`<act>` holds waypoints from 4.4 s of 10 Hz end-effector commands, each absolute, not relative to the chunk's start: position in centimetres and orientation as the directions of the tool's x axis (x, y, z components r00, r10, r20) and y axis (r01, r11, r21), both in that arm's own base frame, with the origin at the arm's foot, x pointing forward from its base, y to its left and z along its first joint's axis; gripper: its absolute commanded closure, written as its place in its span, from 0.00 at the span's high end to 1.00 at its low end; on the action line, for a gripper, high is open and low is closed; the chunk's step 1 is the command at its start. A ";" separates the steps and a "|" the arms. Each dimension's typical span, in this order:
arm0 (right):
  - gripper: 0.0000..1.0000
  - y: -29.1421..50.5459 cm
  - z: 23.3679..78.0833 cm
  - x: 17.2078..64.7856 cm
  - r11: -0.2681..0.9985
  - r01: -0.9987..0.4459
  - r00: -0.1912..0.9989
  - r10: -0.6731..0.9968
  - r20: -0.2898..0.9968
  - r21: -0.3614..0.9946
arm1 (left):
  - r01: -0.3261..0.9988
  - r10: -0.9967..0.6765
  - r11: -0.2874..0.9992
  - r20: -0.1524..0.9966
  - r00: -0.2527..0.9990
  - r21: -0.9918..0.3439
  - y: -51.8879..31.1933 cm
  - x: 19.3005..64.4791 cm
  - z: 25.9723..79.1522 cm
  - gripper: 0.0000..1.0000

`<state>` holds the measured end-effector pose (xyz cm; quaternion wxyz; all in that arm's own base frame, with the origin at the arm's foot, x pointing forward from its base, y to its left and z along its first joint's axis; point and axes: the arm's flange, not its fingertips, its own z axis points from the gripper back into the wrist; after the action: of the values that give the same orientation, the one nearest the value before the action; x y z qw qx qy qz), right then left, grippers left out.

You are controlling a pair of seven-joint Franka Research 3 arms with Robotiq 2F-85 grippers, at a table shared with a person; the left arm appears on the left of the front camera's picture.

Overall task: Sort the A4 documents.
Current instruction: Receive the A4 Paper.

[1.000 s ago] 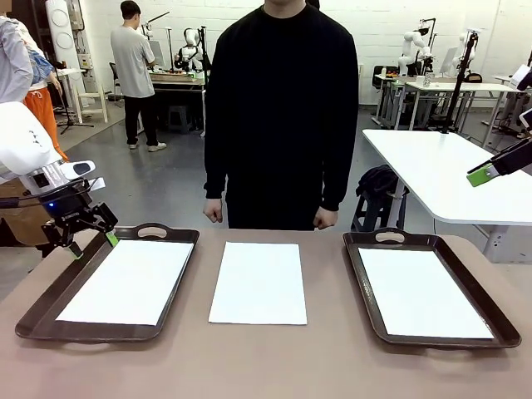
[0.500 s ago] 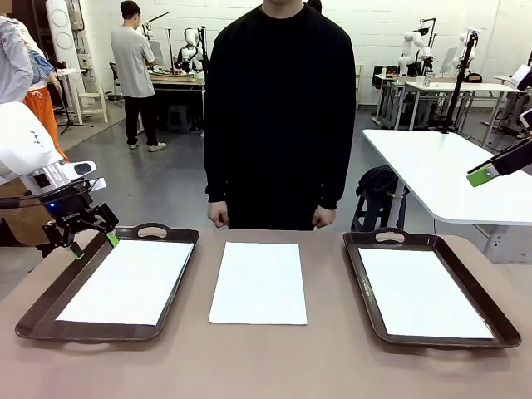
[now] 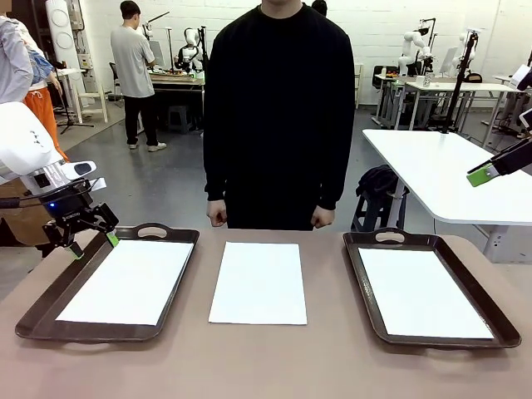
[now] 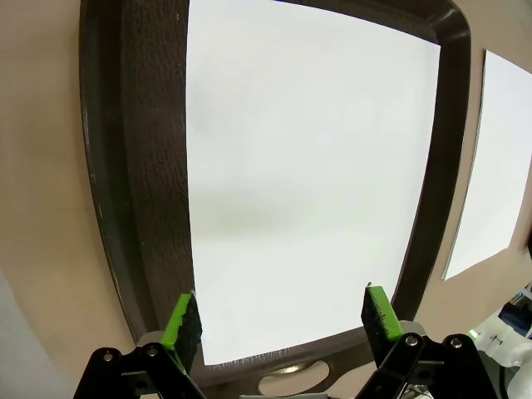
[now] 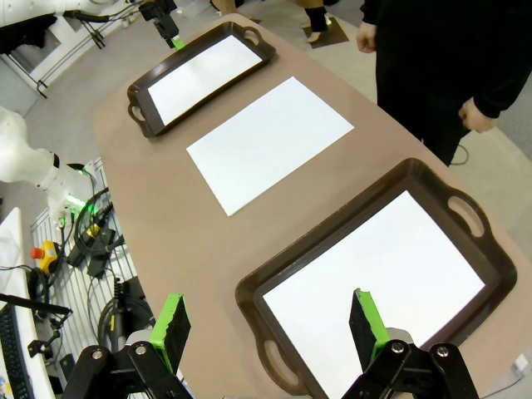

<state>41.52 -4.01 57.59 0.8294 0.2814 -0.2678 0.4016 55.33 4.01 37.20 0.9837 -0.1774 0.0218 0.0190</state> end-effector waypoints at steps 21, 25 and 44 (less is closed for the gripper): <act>1.00 -3.9 57.5 41.5 0.515 -0.819 0.531 0.516 0.672 0.252 | 0.807 -0.568 0.589 0.691 0.446 -0.037 -0.6 43.5 65.0 1.00; 1.00 -3.9 57.5 41.5 0.515 -0.819 0.531 0.516 0.672 0.252 | 0.817 -0.551 0.568 0.693 0.465 -0.097 -1.3 44.6 63.5 1.00; 1.00 -3.9 57.5 41.5 0.515 -0.819 0.531 0.516 0.672 0.252 | 0.814 -0.553 0.572 0.685 0.474 -0.101 -1.2 44.8 63.2 1.00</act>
<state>41.52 -4.03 57.59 0.8297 0.2810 -0.2676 0.4012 44.91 -1.19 63.11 0.8321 -0.2133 -0.3066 -0.4100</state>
